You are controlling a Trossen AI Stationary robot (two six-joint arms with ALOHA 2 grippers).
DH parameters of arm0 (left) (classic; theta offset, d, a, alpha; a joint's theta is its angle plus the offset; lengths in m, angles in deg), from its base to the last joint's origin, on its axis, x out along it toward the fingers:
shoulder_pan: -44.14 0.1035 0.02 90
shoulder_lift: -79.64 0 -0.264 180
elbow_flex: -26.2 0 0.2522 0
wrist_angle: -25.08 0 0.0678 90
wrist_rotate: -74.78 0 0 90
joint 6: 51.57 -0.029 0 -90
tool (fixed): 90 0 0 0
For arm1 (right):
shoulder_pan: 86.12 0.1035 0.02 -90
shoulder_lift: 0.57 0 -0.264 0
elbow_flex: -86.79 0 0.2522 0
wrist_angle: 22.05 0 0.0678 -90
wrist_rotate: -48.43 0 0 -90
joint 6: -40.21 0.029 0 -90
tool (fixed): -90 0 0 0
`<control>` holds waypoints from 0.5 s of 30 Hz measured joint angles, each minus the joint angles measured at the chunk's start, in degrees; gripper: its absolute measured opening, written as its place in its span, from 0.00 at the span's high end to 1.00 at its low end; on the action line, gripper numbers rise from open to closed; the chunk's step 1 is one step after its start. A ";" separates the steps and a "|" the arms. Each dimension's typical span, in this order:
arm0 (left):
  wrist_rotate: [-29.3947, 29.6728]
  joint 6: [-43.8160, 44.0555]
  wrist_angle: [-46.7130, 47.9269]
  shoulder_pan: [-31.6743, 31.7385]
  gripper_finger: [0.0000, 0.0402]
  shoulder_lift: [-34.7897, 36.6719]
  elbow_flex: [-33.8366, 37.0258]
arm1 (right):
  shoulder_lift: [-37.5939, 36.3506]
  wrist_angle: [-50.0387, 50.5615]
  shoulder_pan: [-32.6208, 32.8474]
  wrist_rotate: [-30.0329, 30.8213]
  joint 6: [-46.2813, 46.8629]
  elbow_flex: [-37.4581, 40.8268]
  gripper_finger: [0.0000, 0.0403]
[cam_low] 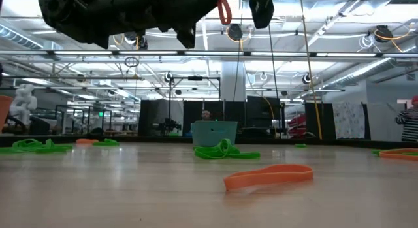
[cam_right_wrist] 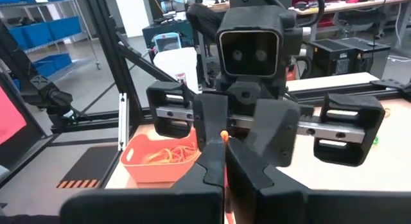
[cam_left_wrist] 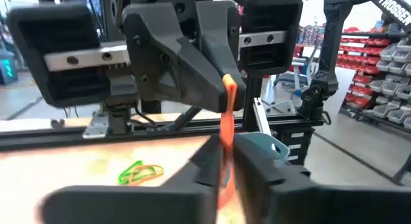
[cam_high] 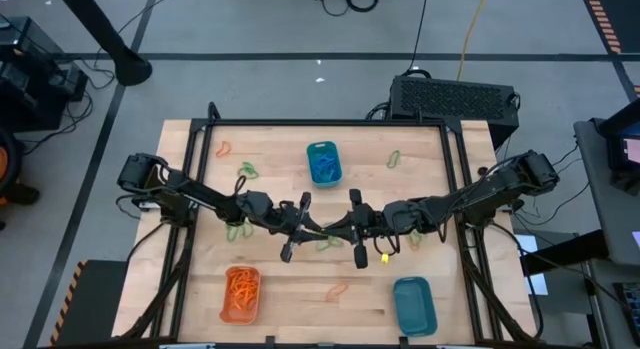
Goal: Sort rubber bands into baskets
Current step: Put the orange rubber band into the orange bin
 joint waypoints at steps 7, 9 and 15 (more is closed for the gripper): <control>3.24 -1.70 -0.10 0.03 0.99 0.00 -0.02 | 0.00 1.56 0.02 -0.17 0.83 0.00 1.00; 3.28 -1.70 -0.10 -0.01 0.99 0.00 -0.02 | 0.00 2.21 0.02 -0.23 2.39 0.00 1.00; 3.42 -1.70 0.17 -0.01 0.99 0.00 -0.02 | -0.31 3.90 0.02 -1.13 4.95 0.00 0.93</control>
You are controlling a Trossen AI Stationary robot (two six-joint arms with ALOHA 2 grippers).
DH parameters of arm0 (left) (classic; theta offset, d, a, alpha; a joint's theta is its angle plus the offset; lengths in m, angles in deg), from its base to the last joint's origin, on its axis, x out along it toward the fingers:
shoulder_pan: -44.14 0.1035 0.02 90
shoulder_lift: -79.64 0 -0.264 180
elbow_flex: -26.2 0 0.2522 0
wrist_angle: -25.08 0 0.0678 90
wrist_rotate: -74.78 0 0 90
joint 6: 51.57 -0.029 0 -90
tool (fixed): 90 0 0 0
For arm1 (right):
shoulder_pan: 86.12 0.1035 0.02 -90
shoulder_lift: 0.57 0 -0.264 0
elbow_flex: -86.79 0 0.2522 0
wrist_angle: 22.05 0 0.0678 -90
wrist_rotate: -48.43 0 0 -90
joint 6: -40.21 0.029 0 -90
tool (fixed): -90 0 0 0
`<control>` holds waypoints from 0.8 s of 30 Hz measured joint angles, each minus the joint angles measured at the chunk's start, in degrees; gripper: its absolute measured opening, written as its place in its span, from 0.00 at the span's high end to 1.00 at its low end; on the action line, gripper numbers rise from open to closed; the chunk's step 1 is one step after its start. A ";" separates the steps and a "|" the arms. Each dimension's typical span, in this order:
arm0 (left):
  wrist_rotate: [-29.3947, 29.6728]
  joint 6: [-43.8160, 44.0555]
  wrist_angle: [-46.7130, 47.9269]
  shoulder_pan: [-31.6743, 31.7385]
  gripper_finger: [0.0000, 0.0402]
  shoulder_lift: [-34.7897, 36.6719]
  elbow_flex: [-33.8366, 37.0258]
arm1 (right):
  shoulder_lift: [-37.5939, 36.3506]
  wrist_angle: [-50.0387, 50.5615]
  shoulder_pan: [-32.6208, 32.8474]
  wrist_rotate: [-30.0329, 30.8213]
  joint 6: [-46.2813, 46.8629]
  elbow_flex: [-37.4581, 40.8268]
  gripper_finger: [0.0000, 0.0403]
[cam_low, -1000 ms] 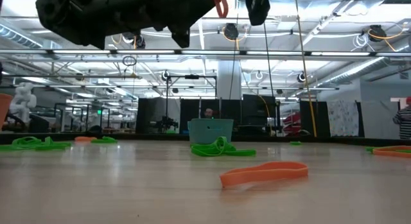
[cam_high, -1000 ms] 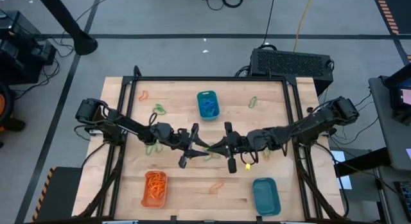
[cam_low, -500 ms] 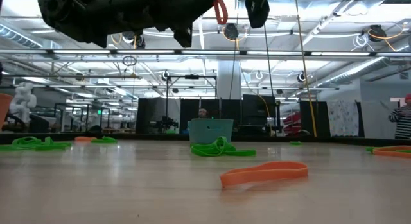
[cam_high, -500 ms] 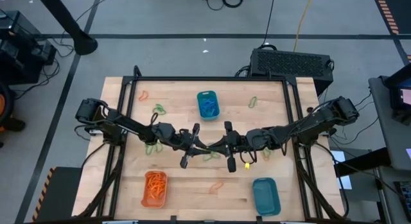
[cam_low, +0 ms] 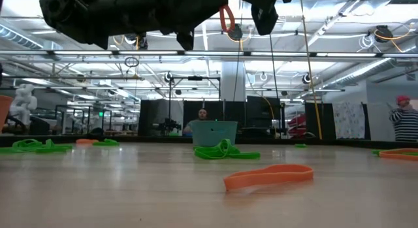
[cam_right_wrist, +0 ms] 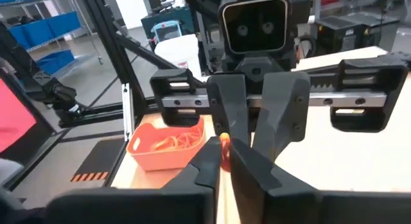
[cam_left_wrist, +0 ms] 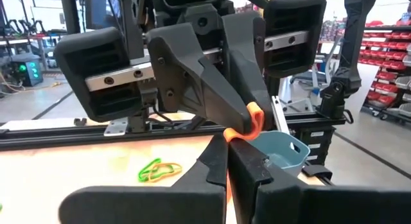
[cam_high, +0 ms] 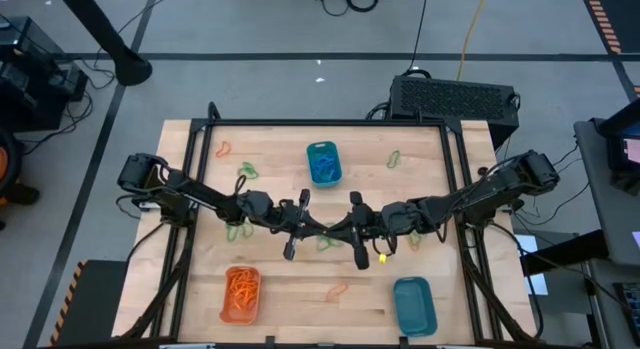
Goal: Sort rubber bands into baskets
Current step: Put the orange rubber band into the orange bin
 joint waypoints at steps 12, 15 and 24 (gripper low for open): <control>-0.04 -0.18 16.26 -0.97 1.00 8.13 0.00 | -5.73 9.02 -0.03 -0.60 -0.86 0.00 0.64; -0.13 -0.02 28.60 -2.79 1.00 13.84 0.00 | -6.14 11.02 0.29 -0.77 -0.86 0.00 0.60; 1.58 14.72 66.56 -15.46 1.00 30.35 0.00 | -4.48 12.87 1.93 -0.82 -0.05 0.00 0.57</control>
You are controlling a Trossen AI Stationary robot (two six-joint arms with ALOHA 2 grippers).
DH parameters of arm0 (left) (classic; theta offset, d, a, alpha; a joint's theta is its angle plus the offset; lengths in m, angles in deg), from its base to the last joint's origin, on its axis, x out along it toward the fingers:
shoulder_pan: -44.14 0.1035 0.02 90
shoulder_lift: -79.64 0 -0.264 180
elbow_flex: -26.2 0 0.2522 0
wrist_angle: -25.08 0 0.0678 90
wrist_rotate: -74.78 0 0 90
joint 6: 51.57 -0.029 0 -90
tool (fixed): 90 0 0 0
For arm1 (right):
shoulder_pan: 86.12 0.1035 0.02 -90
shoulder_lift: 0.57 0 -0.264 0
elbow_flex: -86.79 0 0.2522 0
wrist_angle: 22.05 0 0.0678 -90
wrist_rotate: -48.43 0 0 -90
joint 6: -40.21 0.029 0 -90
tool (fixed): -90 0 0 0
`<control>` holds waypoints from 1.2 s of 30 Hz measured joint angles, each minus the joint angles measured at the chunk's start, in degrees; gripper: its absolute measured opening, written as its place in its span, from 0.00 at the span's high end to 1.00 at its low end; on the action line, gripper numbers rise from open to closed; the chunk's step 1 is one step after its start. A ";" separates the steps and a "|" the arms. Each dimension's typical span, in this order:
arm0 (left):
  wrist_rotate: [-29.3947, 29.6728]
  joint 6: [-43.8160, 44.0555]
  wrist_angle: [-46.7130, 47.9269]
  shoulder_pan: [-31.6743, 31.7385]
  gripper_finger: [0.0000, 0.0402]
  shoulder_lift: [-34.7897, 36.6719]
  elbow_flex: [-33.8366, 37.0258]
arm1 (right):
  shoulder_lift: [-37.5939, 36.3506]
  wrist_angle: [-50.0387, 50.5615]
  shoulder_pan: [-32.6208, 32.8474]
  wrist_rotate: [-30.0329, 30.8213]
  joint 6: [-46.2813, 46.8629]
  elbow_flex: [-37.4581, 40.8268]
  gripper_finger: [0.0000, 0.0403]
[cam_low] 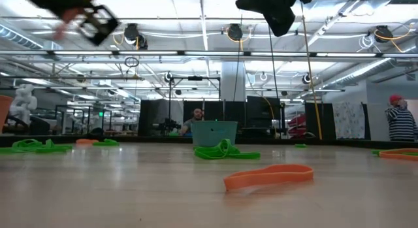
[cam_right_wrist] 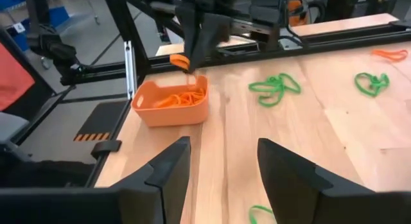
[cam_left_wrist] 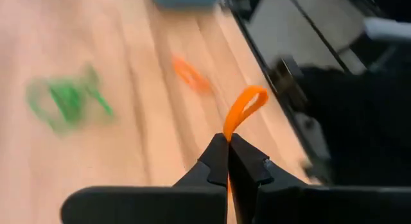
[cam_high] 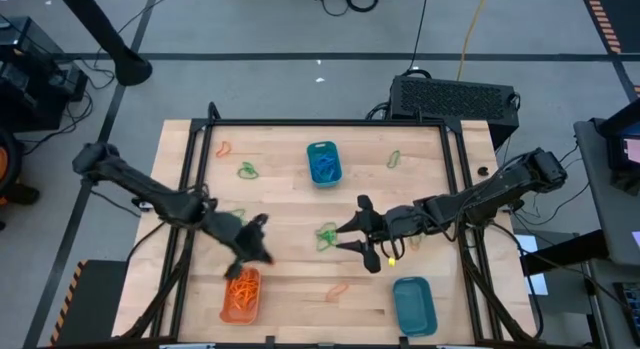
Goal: Sort rubber bands into baskets
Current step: Put the orange rubber band into the orange bin
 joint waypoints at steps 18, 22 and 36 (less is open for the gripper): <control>4.60 24.30 12.96 -19.60 1.00 -6.40 0.24 | 0.04 -1.36 1.44 -0.15 1.56 0.00 0.57; 4.46 24.30 12.88 -19.56 0.99 -8.64 0.24 | 0.04 -1.21 2.58 -0.13 1.57 0.00 0.57; 5.72 24.36 12.25 -19.43 0.74 -9.60 0.24 | 0.04 0.38 7.75 0.13 1.57 0.00 0.57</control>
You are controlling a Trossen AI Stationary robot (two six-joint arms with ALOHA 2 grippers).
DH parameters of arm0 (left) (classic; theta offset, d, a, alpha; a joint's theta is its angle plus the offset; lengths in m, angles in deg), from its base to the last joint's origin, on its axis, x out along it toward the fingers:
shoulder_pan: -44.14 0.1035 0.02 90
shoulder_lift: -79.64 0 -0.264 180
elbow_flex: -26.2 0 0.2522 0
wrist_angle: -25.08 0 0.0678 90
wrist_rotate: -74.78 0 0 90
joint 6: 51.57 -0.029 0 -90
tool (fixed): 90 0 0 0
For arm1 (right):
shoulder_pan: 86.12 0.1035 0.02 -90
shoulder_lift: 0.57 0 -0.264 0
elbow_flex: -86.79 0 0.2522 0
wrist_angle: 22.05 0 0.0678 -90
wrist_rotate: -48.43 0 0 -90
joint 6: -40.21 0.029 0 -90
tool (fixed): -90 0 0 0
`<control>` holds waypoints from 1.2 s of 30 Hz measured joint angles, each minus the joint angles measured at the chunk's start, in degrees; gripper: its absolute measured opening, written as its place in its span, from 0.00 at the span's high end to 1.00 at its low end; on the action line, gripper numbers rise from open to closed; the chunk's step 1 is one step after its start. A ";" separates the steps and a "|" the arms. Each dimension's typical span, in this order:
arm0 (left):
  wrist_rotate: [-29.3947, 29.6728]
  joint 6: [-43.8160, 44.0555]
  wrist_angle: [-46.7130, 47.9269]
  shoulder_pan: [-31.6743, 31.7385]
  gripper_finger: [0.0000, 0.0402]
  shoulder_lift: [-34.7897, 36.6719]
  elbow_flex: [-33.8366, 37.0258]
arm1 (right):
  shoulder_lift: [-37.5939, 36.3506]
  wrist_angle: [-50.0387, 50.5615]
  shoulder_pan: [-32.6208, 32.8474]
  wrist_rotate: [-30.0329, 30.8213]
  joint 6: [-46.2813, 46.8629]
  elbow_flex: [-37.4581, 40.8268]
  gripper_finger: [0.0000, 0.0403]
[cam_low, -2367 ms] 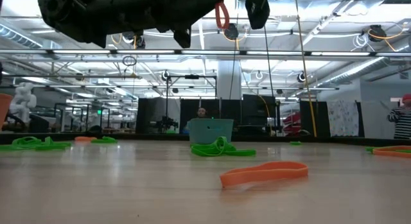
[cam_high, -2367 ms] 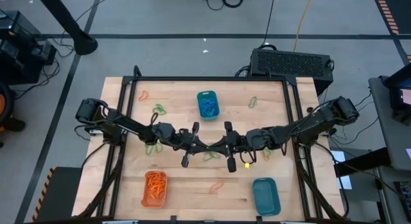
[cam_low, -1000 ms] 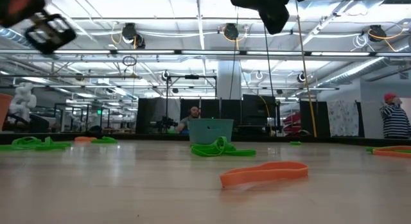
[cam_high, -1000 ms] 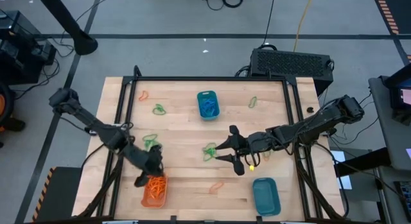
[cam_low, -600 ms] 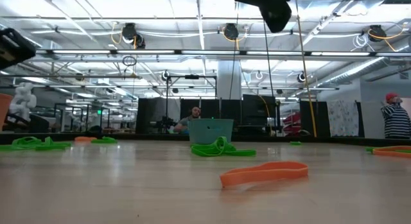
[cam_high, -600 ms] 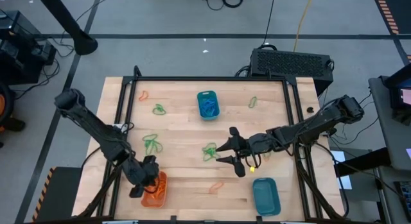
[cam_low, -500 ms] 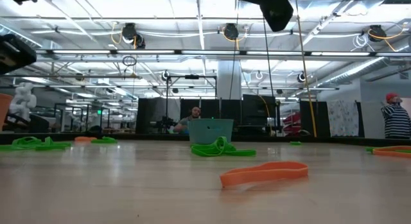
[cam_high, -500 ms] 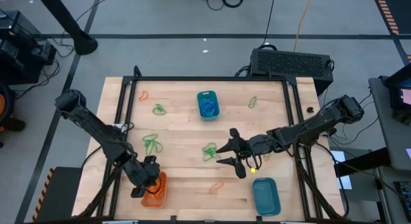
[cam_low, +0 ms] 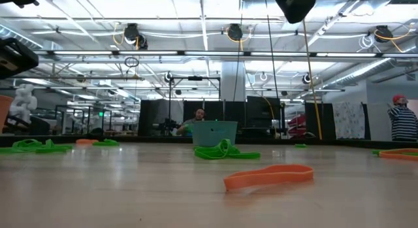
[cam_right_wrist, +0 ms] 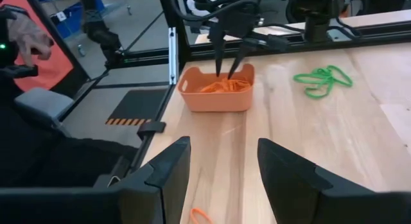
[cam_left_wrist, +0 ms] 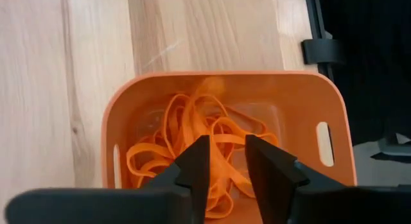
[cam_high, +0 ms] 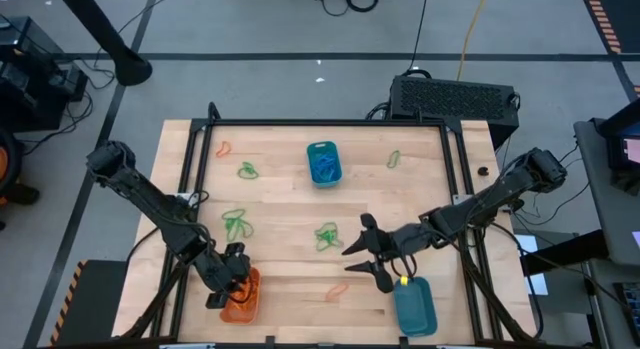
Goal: Sort rubber bands into baskets
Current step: Put the orange rubber band into the orange bin
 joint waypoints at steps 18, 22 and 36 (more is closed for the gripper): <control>12.75 -21.56 0.32 5.01 0.69 0.09 -8.36 | 16.80 -2.04 1.69 -0.27 -1.46 0.00 0.57; 20.73 -29.33 -6.19 5.98 0.69 0.09 -7.30 | 21.28 -1.63 2.80 -1.54 -1.99 -0.32 0.57; 20.65 -37.50 -15.69 8.68 0.69 0.04 -6.60 | 33.03 9.53 3.23 -1.80 -7.65 -13.48 0.57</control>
